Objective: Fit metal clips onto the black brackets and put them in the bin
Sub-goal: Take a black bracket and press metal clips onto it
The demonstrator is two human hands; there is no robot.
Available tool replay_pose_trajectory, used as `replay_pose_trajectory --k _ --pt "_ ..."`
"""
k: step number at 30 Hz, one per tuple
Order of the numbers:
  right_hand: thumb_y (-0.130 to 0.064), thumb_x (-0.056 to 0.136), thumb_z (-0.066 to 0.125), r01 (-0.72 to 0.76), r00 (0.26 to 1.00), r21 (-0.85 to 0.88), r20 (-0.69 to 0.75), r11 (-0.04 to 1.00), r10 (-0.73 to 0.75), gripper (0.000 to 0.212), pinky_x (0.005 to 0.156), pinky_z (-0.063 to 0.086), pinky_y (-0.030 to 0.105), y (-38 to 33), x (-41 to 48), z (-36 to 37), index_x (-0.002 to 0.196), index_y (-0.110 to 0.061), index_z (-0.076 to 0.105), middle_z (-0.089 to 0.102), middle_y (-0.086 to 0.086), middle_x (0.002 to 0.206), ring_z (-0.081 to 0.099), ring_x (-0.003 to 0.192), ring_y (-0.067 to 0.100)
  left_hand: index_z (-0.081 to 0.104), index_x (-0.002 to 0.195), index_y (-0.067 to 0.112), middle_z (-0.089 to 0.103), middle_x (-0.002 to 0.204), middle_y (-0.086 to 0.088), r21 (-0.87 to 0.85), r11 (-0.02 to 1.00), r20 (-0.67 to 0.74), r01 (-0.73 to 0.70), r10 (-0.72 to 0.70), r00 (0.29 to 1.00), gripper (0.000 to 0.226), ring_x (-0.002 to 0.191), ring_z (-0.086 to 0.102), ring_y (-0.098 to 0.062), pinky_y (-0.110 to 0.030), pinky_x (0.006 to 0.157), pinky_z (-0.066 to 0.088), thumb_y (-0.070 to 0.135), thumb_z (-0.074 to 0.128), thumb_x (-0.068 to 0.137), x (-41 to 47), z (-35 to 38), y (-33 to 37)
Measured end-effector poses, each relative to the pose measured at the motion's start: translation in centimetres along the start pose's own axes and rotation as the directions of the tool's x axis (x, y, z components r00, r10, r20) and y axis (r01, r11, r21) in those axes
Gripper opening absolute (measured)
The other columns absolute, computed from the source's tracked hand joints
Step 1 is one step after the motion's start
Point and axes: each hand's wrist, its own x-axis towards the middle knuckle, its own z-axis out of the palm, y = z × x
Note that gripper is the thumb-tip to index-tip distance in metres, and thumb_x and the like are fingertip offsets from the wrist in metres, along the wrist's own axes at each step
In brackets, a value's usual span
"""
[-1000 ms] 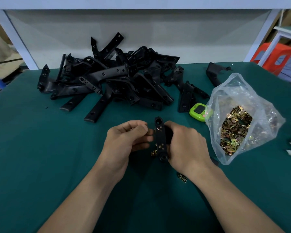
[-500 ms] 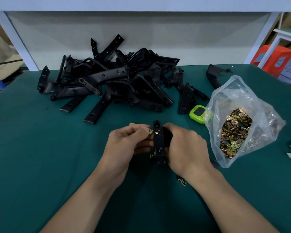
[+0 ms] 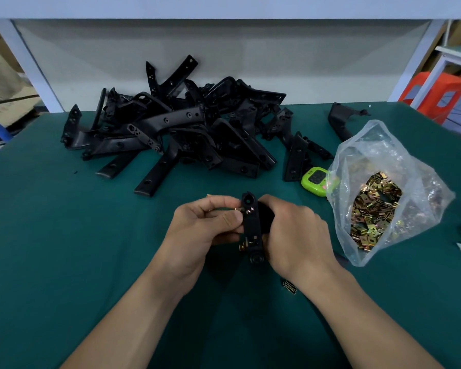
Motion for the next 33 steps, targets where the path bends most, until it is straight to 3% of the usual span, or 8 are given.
replay_pose_trajectory --k 8,12,17,22,26,33 --pt "-0.018 0.085 0.062 -0.003 1.0 -0.001 -0.022 1.0 0.003 0.033 0.063 0.038 0.036 0.1 0.1 0.1 0.111 -0.037 0.058 0.058 -0.005 0.074 0.047 0.069 0.027 0.08 0.081 0.023 0.074 0.076 -0.006 0.005 1.0 0.011 0.005 -0.005 1.0 0.015 0.07 0.071 -0.014 -0.022 0.064 0.056 0.019 0.081 0.067 0.0 -0.1 0.3" --pt "-0.018 0.082 0.063 0.011 0.999 -0.007 -0.037 1.0 -0.012 0.032 0.062 0.033 0.035 0.1 0.2 0.1 0.108 -0.036 0.058 0.053 -0.006 0.069 0.044 0.066 0.027 0.078 0.079 0.022 0.072 0.073 -0.008 0.053 0.999 0.019 0.012 -0.013 1.0 0.018 0.068 0.07 -0.015 -0.022 0.062 0.056 0.009 0.086 0.069 0.1 -0.3 0.4" --pt "-0.015 0.083 0.064 0.025 0.999 -0.011 -0.031 1.0 -0.025 0.037 0.061 0.035 0.035 0.1 0.0 0.2 0.11 -0.038 0.059 0.059 -0.006 0.073 0.047 0.067 0.025 0.08 0.073 0.022 0.068 0.067 -0.006 0.093 0.995 0.018 0.029 -0.031 0.999 0.017 0.06 0.066 -0.014 -0.022 0.057 0.053 0.008 0.086 0.065 0.0 -0.5 0.5" --pt "-0.013 0.084 0.06 0.017 0.999 -0.025 -0.036 1.0 -0.018 0.034 0.06 0.034 0.035 0.1 0.3 0.1 0.109 -0.035 0.063 0.057 -0.006 0.07 0.048 0.065 0.024 0.083 0.083 0.02 0.063 0.061 -0.002 0.105 0.994 -0.034 0.023 -0.02 0.999 0.017 0.053 0.059 -0.01 -0.019 0.053 0.048 0.004 0.081 0.076 0.0 -0.5 0.2" --pt "-0.014 0.081 0.06 0.02 0.997 -0.076 -0.071 0.997 -0.026 0.028 0.058 0.034 0.036 0.1 0.2 -0.1 0.103 -0.032 0.063 0.058 -0.005 0.067 0.048 0.062 0.024 0.079 0.105 0.019 0.058 0.054 -0.002 0.257 0.966 -0.061 0.033 -0.018 0.998 0.028 0.045 0.051 -0.011 -0.018 0.045 0.039 0.001 0.075 0.084 -0.2 -0.5 0.4" --pt "-0.009 0.078 0.065 0.004 0.997 -0.138 -0.074 0.99 -0.014 0.032 0.058 0.036 0.033 -0.5 0.0 -0.3 0.101 -0.032 0.062 0.057 -0.007 0.068 0.051 0.062 0.024 0.074 0.113 0.032 0.076 0.069 0.009 0.58 0.814 -0.172 -0.001 0.124 0.977 0.031 0.053 0.069 -0.008 -0.009 0.047 0.042 0.016 0.073 0.086 -1.4 1.0 0.9"
